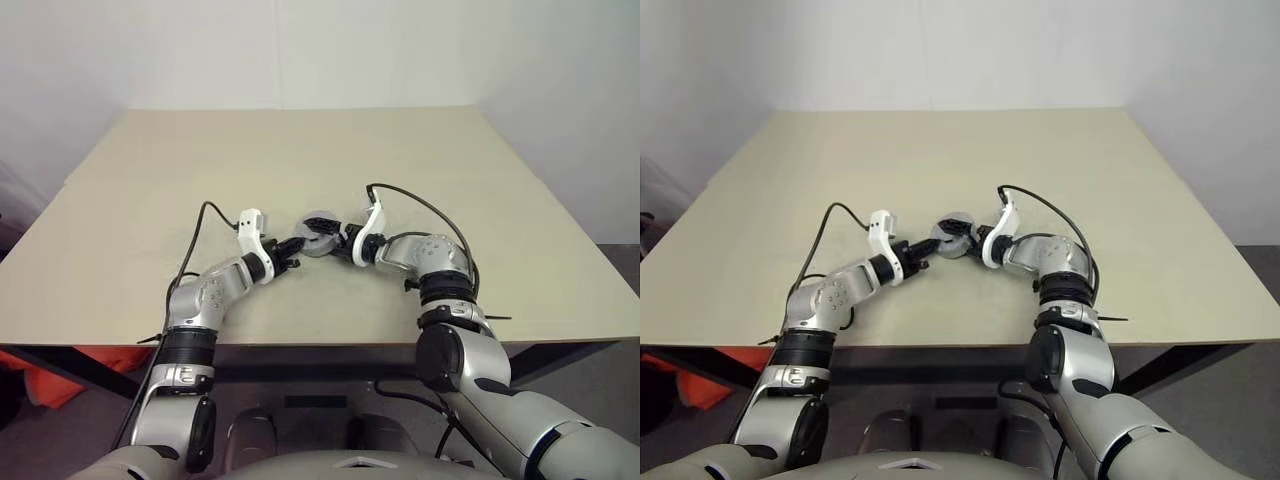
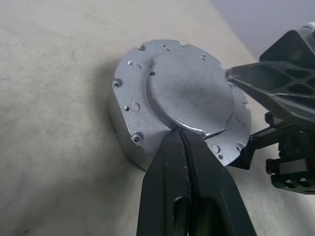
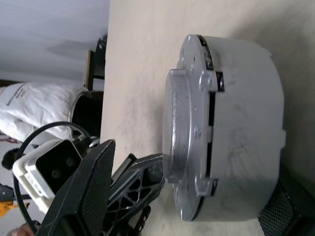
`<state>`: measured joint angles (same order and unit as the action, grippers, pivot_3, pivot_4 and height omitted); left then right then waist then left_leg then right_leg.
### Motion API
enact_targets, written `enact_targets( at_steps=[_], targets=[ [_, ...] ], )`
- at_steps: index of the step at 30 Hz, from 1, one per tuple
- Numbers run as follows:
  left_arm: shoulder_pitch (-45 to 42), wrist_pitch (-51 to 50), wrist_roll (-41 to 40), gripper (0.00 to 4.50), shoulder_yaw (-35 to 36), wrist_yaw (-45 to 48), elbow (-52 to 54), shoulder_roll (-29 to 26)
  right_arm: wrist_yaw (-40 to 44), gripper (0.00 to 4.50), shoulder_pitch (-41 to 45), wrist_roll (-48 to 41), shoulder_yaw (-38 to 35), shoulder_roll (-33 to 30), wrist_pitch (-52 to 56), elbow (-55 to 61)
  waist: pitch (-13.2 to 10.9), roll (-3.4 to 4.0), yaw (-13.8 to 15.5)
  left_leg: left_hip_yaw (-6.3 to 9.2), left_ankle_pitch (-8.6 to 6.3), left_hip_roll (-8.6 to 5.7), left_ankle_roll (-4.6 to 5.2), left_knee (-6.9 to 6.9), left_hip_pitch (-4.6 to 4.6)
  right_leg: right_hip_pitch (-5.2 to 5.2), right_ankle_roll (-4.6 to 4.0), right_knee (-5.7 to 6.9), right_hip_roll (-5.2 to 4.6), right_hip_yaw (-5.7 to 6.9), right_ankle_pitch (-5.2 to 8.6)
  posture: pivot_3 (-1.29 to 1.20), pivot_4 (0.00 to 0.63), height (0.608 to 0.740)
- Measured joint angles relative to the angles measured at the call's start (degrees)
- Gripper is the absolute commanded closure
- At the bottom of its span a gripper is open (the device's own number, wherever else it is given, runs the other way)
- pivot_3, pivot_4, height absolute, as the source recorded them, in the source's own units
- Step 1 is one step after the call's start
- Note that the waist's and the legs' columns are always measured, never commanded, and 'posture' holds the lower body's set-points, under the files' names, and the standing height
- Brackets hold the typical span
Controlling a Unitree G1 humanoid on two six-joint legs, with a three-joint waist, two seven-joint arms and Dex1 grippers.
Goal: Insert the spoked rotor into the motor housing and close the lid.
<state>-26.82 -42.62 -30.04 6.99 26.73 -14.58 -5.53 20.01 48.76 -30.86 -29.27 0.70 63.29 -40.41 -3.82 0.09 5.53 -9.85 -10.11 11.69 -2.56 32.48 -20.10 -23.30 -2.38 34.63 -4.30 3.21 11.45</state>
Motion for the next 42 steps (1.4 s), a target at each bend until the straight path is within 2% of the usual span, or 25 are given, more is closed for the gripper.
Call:
enact_targets(
  at_steps=[3, 8, 12, 19, 24, 26, 30, 37, 42],
  targets=[
    [0.0, 0.2, 0.0, 4.5, -0.2, -0.1, 0.0, 0.1, -0.6, 0.61, 0.2, -0.1, -0.1, 0.3, -3.2, -1.7, 0.0, 0.0, 0.0, -0.01, 0.01, 0.0, -0.02, -0.05, 0.02, -0.02, -0.03, 0.0, 0.0, 0.0, 0.01, 0.0, 0.0, 0.74],
    [-0.1, 0.7, 0.1, 4.5, -0.5, -0.2, 0.0, 0.1, -2.8, 2.29, 0.7, -0.5, -0.6, 0.1, -8.5, -4.8, 0.0, 0.01, 0.0, -0.02, 0.01, 0.0, -0.01, -0.05, 0.02, -0.02, -0.02, 0.0, 0.0, 0.0, 0.02, 0.0, 0.0, 0.74],
    [-0.1, 1.0, 0.2, 4.5, -0.5, -0.3, -0.1, 0.0, -3.8, 2.44, 2.2, -0.6, 0.1, -0.2, -9.7, -6.3, 0.0, 0.03, 0.0, -0.02, -0.01, -0.01, 0.02, -0.05, 0.06, 0.01, -0.02, 0.01, -0.01, 0.0, 0.02, 0.0, 0.0, 0.74],
    [0.1, 1.7, -0.3, 4.5, 0.8, -0.9, -0.2, 0.3, -4.7, 2.45, 3.0, -1.2, 0.0, -0.4, -10.8, -8.2, 0.0, 0.03, 0.0, -0.02, 0.0, 0.01, 0.01, -0.04, 0.09, 0.01, -0.01, 0.04, 0.0, 0.0, 0.02, 0.0, 0.0, 0.74],
    [0.6, 2.4, -4.6, 4.5, 7.7, -3.0, 0.2, 2.2, -8.1, 2.45, 4.0, -4.3, -3.9, -0.4, -10.4, -9.4, 0.0, 0.04, 0.0, -0.02, 0.0, 0.01, 0.02, -0.04, -0.06, -0.12, -0.03, 0.04, 0.0, 0.01, 0.01, 0.0, 0.0, 0.74],
    [0.6, 3.4, -6.8, 4.5, 11.6, -4.7, 0.7, 2.6, -9.4, 2.45, 4.5, -5.9, -6.1, -0.6, -10.3, -9.6, 0.0, 0.04, 0.0, -0.03, 0.01, 0.01, -0.02, -0.04, -0.22, -0.25, -0.34, 0.03, 0.01, 0.01, -0.17, 0.0, 0.0, 0.74],
    [0.3, 4.1, -14.0, 4.5, 19.6, -8.8, 2.3, 4.8, -9.7, 2.45, 5.5, -11.4, -9.5, -0.6, -7.4, -8.6, 0.0, 0.04, -0.1, -0.02, 0.0, 0.02, 0.03, 0.11, -1.07, -0.95, -0.51, 0.1, 0.04, 0.01, -0.27, 0.0, 0.0, 0.74],
    [0.2, 2.6, -23.8, 4.5, 24.7, -15.1, 4.4, 7.4, -7.9, 2.45, 5.8, -20.6, -9.8, 1.8, 3.6, -1.3, -0.1, -0.05, 0.2, -0.01, -0.12, 0.07, 0.22, 0.35, -1.34, -1.01, -0.53, 0.07, 0.06, 0.05, -0.26, 0.0, 0.0, 0.74],
    [3.2, -3.2, -34.3, 2.89, 25.0, -15.7, 10.7, 7.7, -7.9, 2.45, 6.0, -22.4, -8.7, 2.0, 5.9, 0.7, -0.1, -0.06, 0.4, -0.01, -0.08, 0.1, 0.12, 0.48, -1.3, -0.99, -0.51, 0.18, 0.05, 0.05, -0.27, 0.0, 0.0, 0.74]
  ],
)
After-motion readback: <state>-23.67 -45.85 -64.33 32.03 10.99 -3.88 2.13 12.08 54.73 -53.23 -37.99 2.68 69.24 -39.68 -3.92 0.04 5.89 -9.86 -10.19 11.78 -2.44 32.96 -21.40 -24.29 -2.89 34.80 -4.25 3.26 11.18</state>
